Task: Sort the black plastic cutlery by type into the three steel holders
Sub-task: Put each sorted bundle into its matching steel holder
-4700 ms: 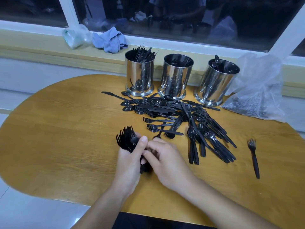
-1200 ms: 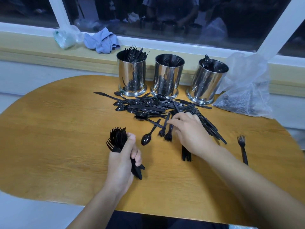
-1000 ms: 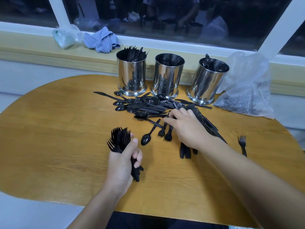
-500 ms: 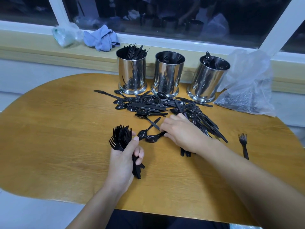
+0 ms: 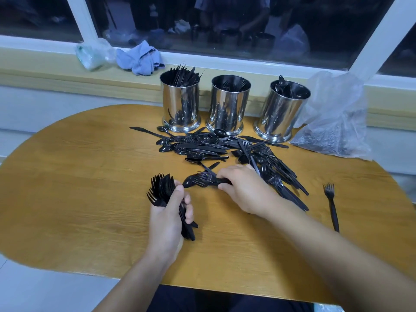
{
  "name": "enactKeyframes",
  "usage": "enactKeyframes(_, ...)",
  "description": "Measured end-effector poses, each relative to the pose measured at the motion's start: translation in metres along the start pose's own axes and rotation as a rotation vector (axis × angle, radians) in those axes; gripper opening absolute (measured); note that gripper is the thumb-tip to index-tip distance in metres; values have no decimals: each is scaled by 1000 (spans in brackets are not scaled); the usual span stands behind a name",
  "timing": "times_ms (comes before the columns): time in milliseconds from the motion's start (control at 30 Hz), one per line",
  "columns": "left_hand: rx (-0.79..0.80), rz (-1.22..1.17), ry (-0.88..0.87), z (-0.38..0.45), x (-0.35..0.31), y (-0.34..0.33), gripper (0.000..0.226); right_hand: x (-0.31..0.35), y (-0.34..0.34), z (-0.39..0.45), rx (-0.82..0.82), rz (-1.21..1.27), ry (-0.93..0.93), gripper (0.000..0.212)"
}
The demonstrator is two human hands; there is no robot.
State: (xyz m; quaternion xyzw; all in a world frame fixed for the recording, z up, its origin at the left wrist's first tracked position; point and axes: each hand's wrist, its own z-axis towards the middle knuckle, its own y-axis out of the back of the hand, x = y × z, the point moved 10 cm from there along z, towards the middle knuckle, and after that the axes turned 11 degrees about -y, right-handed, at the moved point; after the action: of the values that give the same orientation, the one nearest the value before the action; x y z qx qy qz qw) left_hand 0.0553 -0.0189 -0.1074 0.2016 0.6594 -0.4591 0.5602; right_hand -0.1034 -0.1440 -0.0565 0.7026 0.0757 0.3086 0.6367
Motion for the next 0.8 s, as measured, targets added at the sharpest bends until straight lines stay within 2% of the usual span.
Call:
enactKeyframes(100,32,33,-37,0,-5,-4,24,4,5,-16,25,377,-150,22)
enactKeyframes(167,70,60,-39,-1,-8,-13,34,18,-4,-30,124,612,-191,22)
enactKeyframes(233,113,64,-44,-4,-9,-27,43,38,-14,-43,183,671,-158,26)
enactKeyframes(300,84,58,-8,-5,-5,-33,46,47,-13,-52,150,661,-136,26)
enactKeyframes(400,-5,57,41,-7,4,-31,30,50,-7,-61,100,646,-104,31)
enactKeyframes(500,-46,12,101,-8,10,-30,25,42,3,-69,65,675,-94,8)
enactKeyframes(533,-55,-30,123,-7,11,-31,21,34,8,-71,26,671,-108,13)
enactKeyframes(633,-70,-122,170,-2,14,-34,6,-8,35,-73,-157,607,-194,14)
enactKeyframes(733,5,-110,208,-7,19,-42,12,-80,64,-69,-407,464,-370,13)
enactKeyframes(800,74,-28,174,-10,19,-46,18,-129,73,-66,-466,266,-505,27)
